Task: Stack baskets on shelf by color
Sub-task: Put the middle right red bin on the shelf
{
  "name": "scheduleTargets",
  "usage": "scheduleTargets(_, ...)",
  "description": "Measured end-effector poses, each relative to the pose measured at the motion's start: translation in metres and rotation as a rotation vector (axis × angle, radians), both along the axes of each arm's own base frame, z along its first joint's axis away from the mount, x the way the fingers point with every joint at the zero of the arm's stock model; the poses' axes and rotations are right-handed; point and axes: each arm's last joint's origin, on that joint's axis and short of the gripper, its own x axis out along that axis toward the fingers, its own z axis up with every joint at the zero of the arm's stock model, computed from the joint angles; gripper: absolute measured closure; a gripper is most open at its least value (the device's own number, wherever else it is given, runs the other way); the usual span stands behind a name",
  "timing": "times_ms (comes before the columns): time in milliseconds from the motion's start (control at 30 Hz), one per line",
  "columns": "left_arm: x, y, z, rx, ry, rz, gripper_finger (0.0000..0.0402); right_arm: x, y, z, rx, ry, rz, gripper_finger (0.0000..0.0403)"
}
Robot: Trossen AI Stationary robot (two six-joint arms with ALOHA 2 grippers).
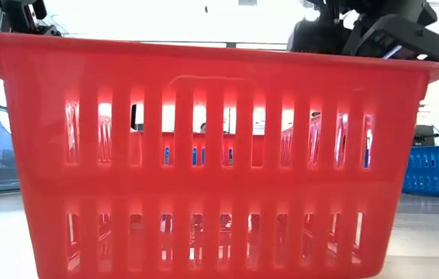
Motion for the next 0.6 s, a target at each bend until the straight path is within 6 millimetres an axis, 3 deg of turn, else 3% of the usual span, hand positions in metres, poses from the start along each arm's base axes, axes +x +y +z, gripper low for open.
scheduleTargets(267,0.0,0.0,0.0,0.0,0.0,0.002,0.0259,-0.001,-0.007,-0.002,0.043,0.052,0.009,0.0392)
scheduleTargets(600,0.0,0.0,0.0,0.008,0.003,0.002,0.0259,-0.007,-0.008,0.019,0.062,-0.001,0.016,0.0401)
